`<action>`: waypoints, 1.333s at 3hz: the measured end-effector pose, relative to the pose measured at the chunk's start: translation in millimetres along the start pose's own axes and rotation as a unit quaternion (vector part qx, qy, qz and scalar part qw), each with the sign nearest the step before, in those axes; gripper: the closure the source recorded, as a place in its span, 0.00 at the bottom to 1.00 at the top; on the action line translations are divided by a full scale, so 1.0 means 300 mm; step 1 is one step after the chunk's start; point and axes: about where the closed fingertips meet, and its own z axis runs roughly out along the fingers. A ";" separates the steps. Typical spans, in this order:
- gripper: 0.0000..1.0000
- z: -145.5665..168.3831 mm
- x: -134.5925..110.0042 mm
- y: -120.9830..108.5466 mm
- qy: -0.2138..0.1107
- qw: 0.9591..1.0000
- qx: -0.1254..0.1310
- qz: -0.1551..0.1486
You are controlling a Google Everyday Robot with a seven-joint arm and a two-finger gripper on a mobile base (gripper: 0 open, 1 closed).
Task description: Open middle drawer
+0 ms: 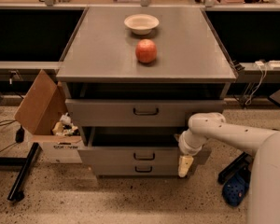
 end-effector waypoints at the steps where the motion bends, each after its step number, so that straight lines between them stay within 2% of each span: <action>1: 0.00 0.033 -0.014 0.071 -0.014 0.999 -0.038 -0.013; 2: 0.18 0.036 -0.036 0.143 -0.019 0.997 -0.063 -0.027; 3: 0.41 -0.009 -0.052 0.195 -0.018 0.997 -0.063 -0.037; 4: 0.64 -0.040 -0.061 0.194 -0.022 0.998 -0.056 -0.034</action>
Offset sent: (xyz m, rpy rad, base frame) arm -0.0668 0.0224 -0.0095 0.0403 0.1527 0.1378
